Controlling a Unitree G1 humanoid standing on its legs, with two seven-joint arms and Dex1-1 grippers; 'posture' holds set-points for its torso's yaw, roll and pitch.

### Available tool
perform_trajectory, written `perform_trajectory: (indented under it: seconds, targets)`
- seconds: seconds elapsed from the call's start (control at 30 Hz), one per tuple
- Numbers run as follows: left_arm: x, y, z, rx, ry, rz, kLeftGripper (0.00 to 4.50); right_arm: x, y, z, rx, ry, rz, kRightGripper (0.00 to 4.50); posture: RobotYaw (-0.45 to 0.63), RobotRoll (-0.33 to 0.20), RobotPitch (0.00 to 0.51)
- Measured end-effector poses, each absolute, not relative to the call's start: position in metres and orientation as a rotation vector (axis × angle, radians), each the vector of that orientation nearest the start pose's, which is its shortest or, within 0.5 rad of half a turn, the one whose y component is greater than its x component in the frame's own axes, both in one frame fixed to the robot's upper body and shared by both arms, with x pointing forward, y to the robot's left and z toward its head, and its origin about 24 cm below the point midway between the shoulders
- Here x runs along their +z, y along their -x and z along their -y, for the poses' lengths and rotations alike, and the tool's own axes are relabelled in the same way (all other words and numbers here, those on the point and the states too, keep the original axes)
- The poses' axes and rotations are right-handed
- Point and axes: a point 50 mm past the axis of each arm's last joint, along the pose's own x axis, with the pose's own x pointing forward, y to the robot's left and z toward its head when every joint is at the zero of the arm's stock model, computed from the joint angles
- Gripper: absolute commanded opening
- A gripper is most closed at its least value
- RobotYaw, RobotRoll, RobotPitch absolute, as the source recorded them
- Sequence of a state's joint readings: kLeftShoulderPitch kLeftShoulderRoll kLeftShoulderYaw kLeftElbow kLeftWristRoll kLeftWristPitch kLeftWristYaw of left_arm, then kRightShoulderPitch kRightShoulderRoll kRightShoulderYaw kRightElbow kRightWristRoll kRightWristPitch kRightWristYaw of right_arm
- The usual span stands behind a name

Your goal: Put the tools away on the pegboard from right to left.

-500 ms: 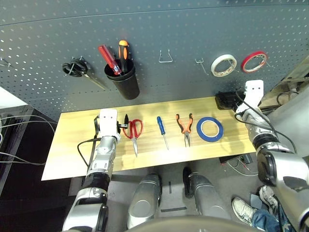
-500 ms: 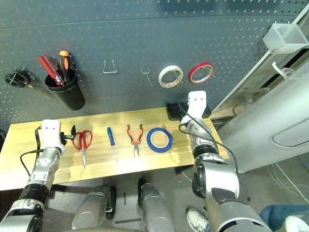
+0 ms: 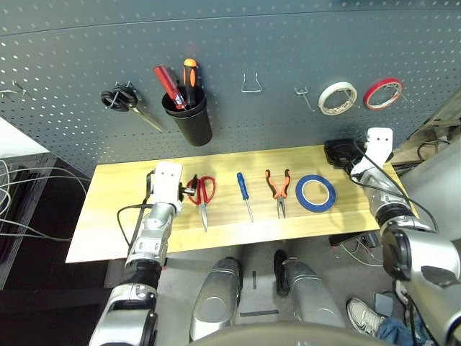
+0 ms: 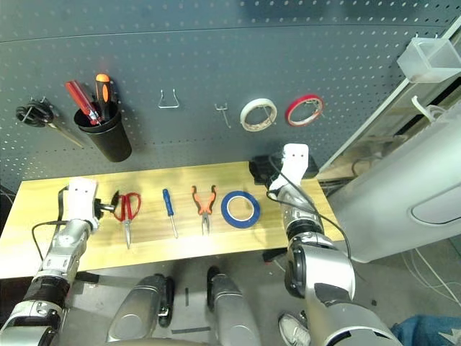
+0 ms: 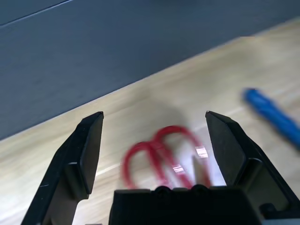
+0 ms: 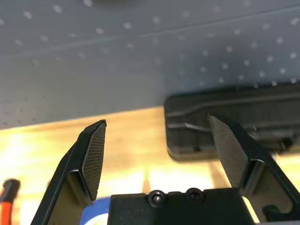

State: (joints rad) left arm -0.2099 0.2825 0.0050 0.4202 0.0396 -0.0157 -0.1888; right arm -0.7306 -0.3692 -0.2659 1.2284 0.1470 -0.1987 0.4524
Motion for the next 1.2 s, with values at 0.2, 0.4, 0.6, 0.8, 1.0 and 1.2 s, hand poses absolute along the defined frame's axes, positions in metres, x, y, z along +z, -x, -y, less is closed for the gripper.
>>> perform_trajectory:
  seconds: [0.2,0.4,0.6,0.8,1.0,1.2]
  targets:
    - [0.019,-0.289,-0.186,-0.229,-0.287,-0.197,4.45,0.023,-0.341,0.248,0.175,-0.046,-0.307,4.50,0.14,0.000,0.245]
    - [0.020,-0.284,-0.164,-0.357,-0.304,-0.185,4.45,0.010,-0.335,0.240,0.223,-0.026,-0.396,4.50,0.14,0.000,0.271]
    - [0.016,-0.272,-0.149,-0.467,-0.337,-0.184,4.45,-0.002,-0.327,0.241,0.212,-0.014,-0.455,4.50,0.14,0.000,0.308]
    - [0.016,-0.263,-0.135,-0.584,-0.381,-0.171,4.45,-0.005,-0.325,0.238,0.215,0.024,-0.475,4.50,0.15,0.000,0.331]
    - [0.017,-0.257,-0.126,-0.659,-0.409,-0.152,4.50,-0.004,-0.326,0.237,0.211,0.041,-0.486,3.82,0.15,0.000,0.335]
    - [0.019,-0.258,-0.124,-0.665,-0.414,-0.140,4.50,-0.003,-0.327,0.238,0.202,0.049,-0.499,1.77,0.15,0.000,0.322]
